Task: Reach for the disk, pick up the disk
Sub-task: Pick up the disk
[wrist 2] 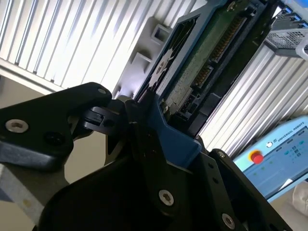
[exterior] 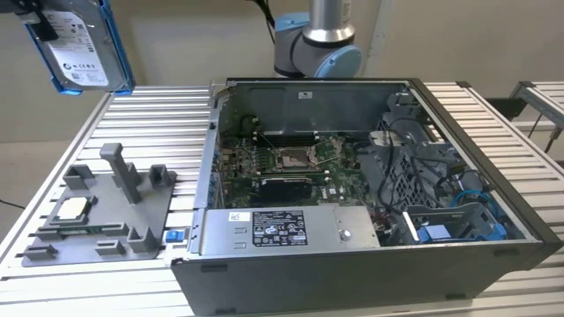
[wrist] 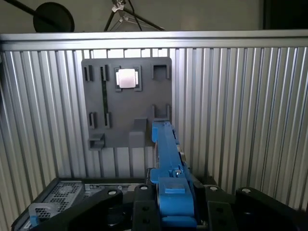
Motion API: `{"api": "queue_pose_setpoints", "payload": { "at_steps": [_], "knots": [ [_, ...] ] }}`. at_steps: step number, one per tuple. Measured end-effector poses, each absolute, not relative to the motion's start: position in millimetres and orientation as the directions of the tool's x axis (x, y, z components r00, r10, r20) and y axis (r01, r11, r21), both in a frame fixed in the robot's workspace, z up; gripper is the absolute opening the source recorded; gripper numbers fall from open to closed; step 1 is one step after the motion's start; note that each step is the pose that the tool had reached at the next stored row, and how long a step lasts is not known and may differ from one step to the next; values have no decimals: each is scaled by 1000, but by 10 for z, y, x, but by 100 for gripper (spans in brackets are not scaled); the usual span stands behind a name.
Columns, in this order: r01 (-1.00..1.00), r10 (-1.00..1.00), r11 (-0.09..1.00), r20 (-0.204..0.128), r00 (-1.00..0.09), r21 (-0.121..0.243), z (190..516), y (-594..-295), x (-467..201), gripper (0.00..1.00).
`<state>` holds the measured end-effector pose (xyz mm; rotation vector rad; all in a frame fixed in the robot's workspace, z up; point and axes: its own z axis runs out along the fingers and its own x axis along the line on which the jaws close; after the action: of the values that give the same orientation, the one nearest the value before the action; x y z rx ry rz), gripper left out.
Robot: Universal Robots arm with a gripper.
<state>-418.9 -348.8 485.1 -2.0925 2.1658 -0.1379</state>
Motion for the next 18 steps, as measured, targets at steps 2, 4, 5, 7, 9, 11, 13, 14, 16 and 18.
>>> {"api": "queue_pose_setpoints", "payload": {
  "at_steps": [2, 4, 5, 7, 9, 11, 13, 14, 16, 18],
  "knots": [
    [-988, -999, 36, -28, -32, -153, 4850, -3488, -4130, 0],
    [-988, -999, 36, -28, -32, -153, 4850, -3488, -4075, 0],
    [-988, -999, 36, -28, -32, -153, 4851, -3488, -4046, 0],
    [-988, -999, 36, -28, -32, -153, 4850, -3488, -3991, 0],
    [-988, -999, 36, -28, -32, -152, 4851, -3488, -3937, 0],
    [-988, -999, 36, -28, -32, -152, 4851, -3488, -3884, 0],
    [-988, -999, 36, -28, -32, -152, 4850, -3488, -3833, 0],
    [-988, -999, 36, -28, -32, -152, 4851, -3488, -3806, 0],
    [-988, -999, 36, -28, -32, -152, 4850, -3488, -3756, 0],
    [-988, -999, 36, -28, -32, -152, 4851, -3488, -3706, 0]
  ]
}}
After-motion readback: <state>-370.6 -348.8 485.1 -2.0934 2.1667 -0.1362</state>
